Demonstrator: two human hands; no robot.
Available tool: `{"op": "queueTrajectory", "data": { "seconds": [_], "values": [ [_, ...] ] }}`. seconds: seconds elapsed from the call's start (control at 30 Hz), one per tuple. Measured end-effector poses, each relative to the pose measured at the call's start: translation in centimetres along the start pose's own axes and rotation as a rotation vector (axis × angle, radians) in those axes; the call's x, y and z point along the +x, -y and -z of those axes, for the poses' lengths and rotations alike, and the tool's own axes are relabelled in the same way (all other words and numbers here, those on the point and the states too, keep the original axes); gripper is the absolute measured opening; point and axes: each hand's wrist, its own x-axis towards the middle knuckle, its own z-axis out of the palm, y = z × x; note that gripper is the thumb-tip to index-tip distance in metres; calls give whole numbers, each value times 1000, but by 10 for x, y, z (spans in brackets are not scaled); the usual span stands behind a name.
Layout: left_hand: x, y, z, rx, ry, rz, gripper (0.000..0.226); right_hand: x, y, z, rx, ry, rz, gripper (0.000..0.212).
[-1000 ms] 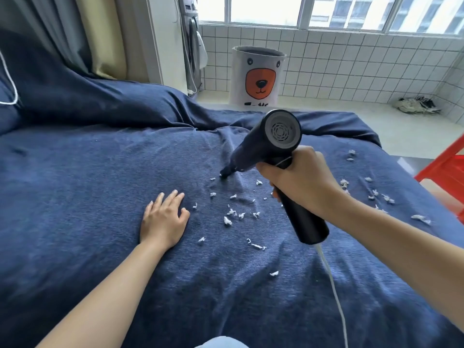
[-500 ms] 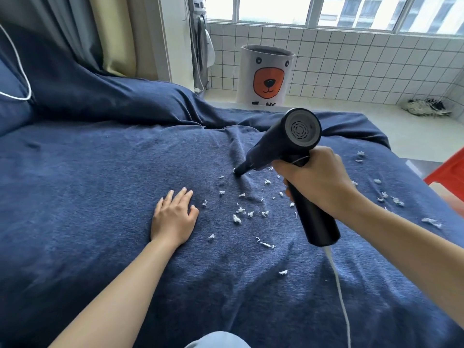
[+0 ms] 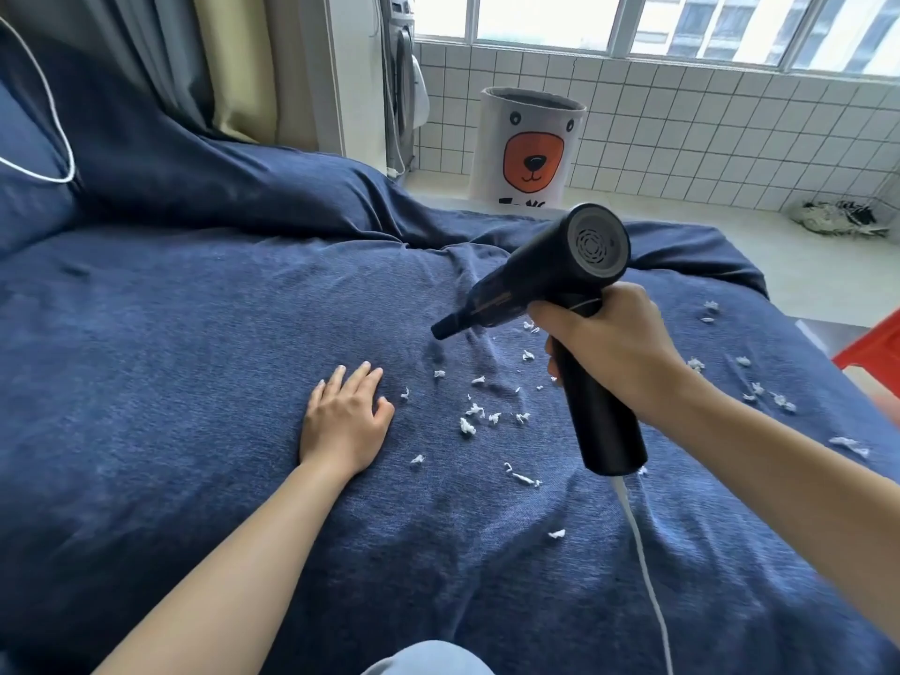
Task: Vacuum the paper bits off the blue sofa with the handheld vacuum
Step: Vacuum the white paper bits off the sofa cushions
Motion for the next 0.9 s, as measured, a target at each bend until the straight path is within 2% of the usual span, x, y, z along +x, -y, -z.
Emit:
{"op": "queueTrajectory", "data": {
  "seconds": [0.1,0.27,0.9],
  "values": [
    [1,0,-1,10,3,3,53,-11,6,3,-8,44,22,22],
    [-2,0,0,10,10,-3,52,-18,9,-1,-97,5,42,23],
    [-18,1,7,-11,36,-8,51,-75,22,25,26,138,31,25]
  ]
}}
